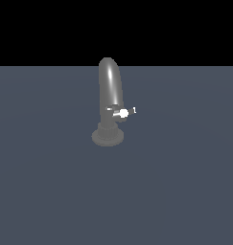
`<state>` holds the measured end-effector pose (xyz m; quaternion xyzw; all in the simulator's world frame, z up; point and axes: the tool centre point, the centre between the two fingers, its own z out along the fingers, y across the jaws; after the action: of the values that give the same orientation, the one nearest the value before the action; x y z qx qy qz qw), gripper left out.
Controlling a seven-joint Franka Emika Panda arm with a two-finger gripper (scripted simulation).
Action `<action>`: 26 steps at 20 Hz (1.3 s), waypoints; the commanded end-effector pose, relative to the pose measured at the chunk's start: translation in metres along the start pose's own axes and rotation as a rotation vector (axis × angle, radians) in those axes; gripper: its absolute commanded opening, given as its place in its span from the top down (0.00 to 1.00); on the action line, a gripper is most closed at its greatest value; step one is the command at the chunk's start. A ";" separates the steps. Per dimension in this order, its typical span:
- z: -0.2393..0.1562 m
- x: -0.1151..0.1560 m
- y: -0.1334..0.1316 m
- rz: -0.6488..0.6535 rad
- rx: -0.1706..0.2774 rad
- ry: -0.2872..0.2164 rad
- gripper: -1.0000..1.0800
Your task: Turn on the faucet by rotating a designated handle.
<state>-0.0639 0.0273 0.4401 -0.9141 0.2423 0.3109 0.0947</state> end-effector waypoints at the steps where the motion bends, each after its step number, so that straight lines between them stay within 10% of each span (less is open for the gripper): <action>1: -0.001 0.013 -0.004 0.037 0.015 -0.045 1.00; 26: 0.026 0.155 -0.014 0.422 0.181 -0.526 1.00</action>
<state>0.0334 -0.0089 0.3322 -0.7339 0.4112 0.5152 0.1642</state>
